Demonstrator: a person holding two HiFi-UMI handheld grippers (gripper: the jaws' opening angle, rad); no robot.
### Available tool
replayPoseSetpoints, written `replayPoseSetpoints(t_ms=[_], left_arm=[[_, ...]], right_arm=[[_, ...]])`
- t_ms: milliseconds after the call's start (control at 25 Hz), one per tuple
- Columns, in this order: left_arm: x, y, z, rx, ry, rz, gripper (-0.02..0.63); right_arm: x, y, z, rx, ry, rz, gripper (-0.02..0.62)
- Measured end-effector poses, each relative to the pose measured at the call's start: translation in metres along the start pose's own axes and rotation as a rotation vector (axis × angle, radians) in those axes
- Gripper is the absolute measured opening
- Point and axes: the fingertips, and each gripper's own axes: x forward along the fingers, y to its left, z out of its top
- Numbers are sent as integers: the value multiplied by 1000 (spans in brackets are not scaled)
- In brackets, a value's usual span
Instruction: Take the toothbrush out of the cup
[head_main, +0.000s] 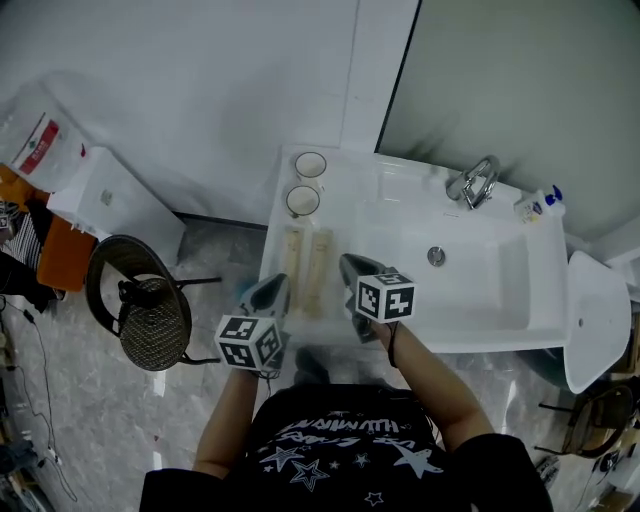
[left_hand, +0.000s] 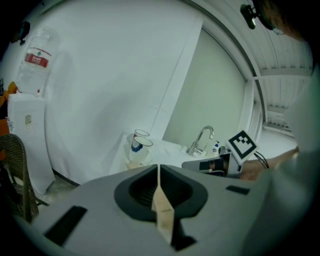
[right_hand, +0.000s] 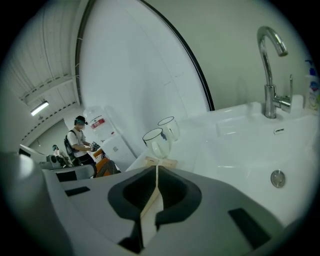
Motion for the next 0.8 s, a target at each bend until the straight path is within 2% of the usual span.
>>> replayPoseSetpoints(t_ms=[320, 800], left_arm=[[0, -66, -4, 12, -40, 36, 28], [7, -203, -26, 54, -67, 18, 28]], right_arm=[[-55, -7, 0, -117, -24, 87, 20], [-184, -84, -16, -151, -80, 88, 20]])
